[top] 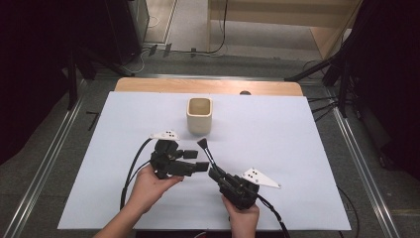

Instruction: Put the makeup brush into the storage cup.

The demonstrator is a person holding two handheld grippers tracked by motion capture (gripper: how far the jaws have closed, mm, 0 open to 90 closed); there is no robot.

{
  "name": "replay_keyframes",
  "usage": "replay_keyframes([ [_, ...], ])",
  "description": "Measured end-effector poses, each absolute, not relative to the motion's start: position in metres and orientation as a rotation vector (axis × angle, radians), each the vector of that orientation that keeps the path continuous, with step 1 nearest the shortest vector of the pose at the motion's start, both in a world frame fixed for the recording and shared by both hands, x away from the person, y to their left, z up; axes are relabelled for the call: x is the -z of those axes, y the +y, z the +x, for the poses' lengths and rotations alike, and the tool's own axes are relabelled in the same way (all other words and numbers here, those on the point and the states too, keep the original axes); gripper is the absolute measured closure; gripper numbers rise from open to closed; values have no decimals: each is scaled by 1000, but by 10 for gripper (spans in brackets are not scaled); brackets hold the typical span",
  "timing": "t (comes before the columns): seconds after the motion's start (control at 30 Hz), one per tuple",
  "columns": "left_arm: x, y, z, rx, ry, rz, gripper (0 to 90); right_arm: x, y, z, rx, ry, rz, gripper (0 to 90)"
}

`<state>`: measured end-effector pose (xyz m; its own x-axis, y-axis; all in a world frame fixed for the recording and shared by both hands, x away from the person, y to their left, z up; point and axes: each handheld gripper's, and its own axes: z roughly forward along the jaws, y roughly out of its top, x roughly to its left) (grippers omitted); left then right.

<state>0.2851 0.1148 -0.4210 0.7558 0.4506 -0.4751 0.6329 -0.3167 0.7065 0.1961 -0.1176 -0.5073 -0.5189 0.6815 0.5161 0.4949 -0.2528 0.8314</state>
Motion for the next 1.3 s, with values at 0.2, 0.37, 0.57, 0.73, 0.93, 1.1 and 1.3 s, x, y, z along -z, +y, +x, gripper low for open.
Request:
replay_keyframes([
  [0.2, 421, 116, 285, 240, 833, 1924, 304, 509, -113, 195, -1937, 1805, 1467, 792],
  [0.37, 423, 117, 286, 275, 879, 1859, 325, 508, -113, 195, -1957, 1785, 1474, 791],
  [0.57, 424, 115, 286, 287, 902, 1839, 372, 508, -111, 195, -1964, 1773, 1474, 791],
  [0.73, 427, 115, 289, 322, 937, 1810, 406, 508, -111, 195, -1964, 1761, 1473, 791],
  [0.93, 431, 113, 291, 354, 972, 1787, 438, 508, -109, 196, -1960, 1762, 1472, 792],
  [1.1, 433, 113, 292, 365, 998, 1762, 461, 506, -107, 196, -1968, 1765, 1462, 791],
  [1.3, 436, 111, 294, 385, 1024, 1744, 495, 506, -105, 196, -1976, 1763, 1456, 792],
])
